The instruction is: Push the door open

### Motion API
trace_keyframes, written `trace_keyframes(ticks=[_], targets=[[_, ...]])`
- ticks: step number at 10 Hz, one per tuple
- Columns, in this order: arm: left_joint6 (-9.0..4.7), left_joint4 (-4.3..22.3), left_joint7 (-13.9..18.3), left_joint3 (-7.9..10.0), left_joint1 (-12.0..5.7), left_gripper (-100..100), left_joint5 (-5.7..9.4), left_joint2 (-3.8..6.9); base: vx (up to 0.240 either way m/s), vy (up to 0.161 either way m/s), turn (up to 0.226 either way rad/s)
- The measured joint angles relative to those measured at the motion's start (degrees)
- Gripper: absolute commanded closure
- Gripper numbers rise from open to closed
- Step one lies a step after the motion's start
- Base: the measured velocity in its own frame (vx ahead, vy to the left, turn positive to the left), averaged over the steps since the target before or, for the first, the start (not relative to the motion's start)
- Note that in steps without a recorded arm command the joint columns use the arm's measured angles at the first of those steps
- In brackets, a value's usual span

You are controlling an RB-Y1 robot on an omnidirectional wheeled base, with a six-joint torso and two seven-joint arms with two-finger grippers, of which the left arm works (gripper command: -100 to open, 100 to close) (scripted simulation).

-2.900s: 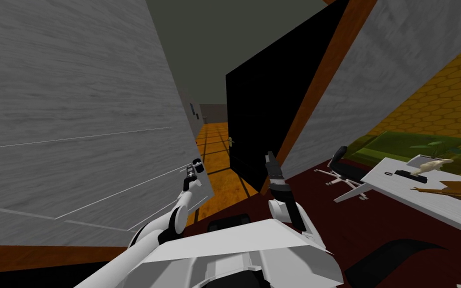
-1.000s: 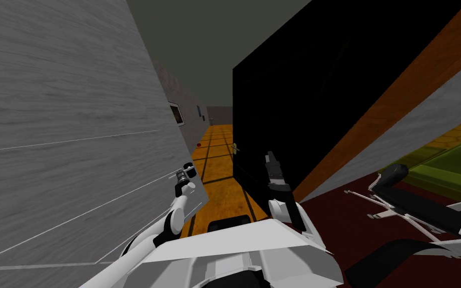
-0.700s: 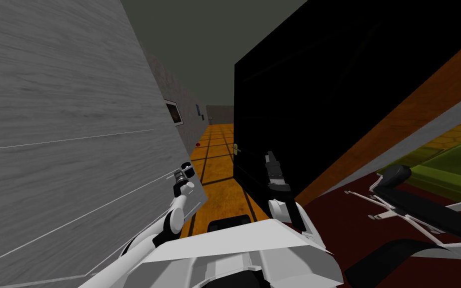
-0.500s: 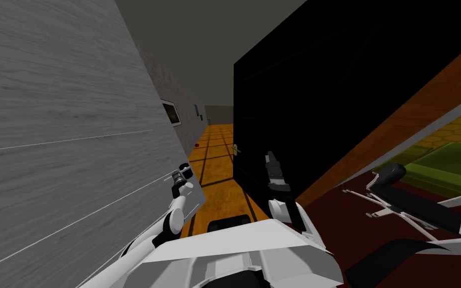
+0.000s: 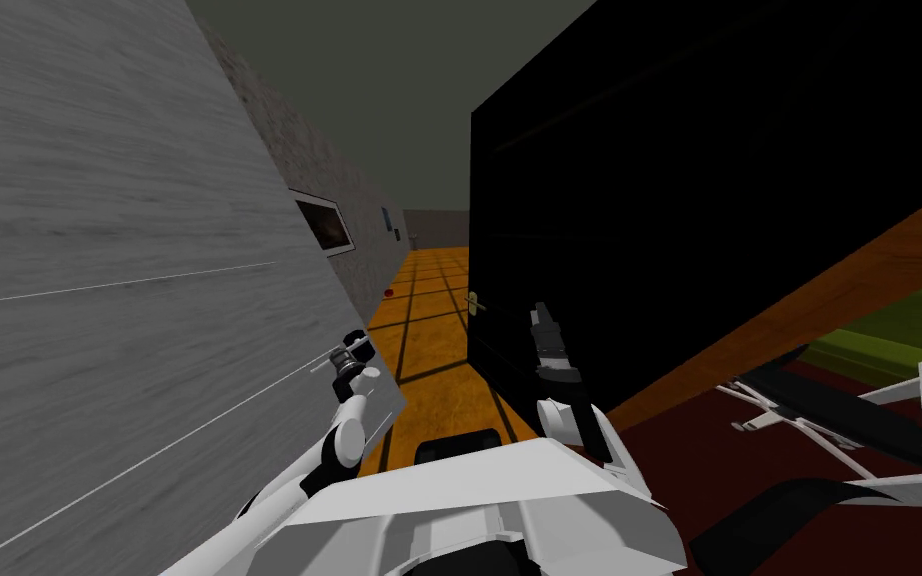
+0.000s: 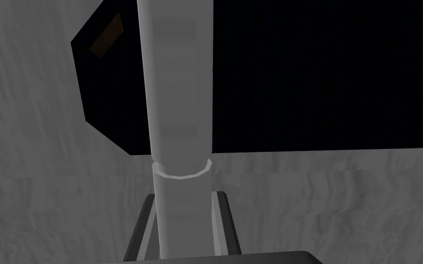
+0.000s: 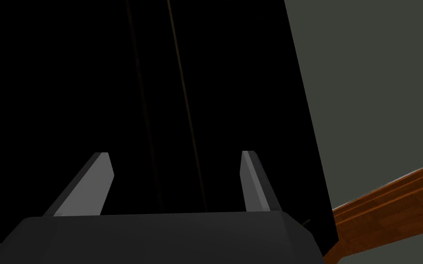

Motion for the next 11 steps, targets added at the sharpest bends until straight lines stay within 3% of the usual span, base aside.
trace_keyframes(ticks=[2,5,9,11], targets=[[0.59,-2.8,-1.3,1.05,0.81,100,0.86,-0.74,0.085,0.051,-0.111],[-0.03,-5.4,-5.5,4.84,2.14,100,4.17,-1.98,0.154,0.106,-0.115],[-1.91,-8.2,-10.3,9.65,3.05,100,8.54,-1.43,0.167,0.125,-0.091],[-2.40,-10.5,-12.2,11.66,4.03,100,10.33,-1.97,0.125,0.093,-0.059]])
